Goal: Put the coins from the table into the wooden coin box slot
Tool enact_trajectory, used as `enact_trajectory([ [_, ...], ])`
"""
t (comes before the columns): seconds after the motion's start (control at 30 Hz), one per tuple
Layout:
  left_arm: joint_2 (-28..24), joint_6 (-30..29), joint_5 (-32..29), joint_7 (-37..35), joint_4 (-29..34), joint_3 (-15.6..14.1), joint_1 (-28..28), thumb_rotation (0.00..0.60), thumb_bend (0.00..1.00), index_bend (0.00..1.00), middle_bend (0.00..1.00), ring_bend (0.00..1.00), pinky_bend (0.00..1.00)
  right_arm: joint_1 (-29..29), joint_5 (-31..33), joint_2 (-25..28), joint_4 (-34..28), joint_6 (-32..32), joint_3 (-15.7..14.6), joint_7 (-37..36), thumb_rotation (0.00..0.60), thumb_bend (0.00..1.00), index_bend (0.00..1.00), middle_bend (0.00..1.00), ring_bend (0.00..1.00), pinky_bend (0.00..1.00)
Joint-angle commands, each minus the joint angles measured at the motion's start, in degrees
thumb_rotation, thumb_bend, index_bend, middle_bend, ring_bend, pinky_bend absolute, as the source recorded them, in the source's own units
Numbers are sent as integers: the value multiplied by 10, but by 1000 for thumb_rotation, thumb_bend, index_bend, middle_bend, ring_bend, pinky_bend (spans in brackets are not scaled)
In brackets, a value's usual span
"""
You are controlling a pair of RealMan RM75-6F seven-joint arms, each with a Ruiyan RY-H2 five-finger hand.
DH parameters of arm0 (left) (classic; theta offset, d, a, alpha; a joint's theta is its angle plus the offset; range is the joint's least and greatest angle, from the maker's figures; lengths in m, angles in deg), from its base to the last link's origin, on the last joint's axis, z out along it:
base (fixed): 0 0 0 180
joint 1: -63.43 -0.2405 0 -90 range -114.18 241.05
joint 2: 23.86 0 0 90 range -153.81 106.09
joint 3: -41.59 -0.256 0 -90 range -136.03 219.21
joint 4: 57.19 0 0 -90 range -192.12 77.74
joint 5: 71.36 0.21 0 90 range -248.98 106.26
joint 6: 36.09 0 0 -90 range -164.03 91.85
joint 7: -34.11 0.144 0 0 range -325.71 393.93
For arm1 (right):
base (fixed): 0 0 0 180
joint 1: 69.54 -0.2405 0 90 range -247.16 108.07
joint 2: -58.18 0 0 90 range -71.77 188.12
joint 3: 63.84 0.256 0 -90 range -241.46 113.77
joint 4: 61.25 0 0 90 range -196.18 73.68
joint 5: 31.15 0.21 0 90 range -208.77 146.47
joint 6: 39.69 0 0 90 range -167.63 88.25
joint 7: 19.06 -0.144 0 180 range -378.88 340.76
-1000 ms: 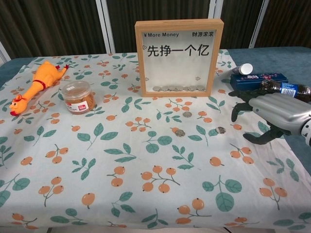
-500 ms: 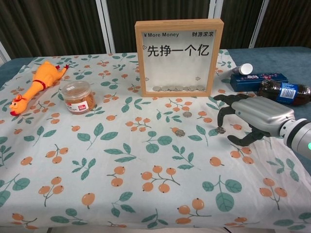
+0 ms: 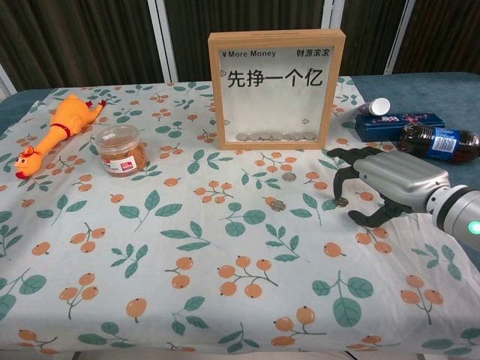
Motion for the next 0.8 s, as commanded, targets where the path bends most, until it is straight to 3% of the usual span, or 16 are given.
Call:
enact_trajectory([
  [0.03,-1,1,-1,0,1,0,0,600,413,0,0,0,0,-2,4,-1,3,4,-1,3,600,551,521,62,0,0],
  [0.8,-4,0,-5,-10,1,1,-1,600,414,0,0,0,0,-20,28,-19,18,13,9,11,600,558,598,98,0,0],
])
